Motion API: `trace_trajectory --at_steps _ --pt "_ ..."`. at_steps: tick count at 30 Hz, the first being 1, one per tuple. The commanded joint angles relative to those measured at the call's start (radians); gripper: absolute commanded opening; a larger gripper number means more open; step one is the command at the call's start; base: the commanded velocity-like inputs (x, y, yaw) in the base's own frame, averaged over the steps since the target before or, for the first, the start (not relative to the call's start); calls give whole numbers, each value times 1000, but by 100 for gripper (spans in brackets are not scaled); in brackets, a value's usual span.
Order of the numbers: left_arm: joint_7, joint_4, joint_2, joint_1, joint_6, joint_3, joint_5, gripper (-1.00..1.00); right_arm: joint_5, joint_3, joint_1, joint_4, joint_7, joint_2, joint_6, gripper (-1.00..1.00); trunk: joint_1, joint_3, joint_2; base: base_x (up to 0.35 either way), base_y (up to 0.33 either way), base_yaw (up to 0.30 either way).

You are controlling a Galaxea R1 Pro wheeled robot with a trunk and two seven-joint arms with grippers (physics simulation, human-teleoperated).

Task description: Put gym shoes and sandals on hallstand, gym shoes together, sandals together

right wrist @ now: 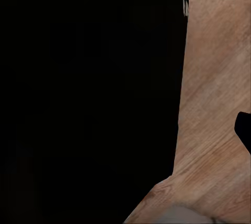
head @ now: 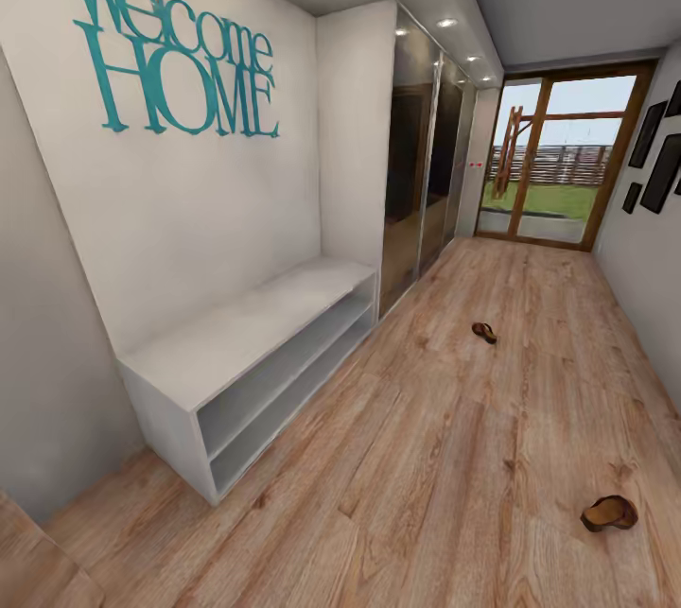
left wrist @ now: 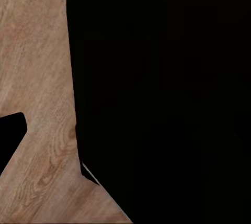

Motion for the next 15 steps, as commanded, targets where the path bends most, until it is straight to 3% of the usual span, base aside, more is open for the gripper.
trace_trajectory --at_steps 1,5,10,15 --pt "6 -6 6 -6 -6 6 6 100 3 -6 -6 -6 4 -6 -6 100 0 0 0 0 0 0" --pt "13 -28 23 -29 -14 29 28 100 2 -28 -29 -29 2 -28 -28 100 0 0 0 0 0 0" --pt "-5 -41 -5 -23 -12 23 13 100 -1 -10 -58 -57 -1 0 -1 100 0 0 0 0 34 0" --pt "-7 -12 -8 5 -12 22 9 100 -1 2 -86 -62 -1 28 7 100 0 0 0 0 219 0"
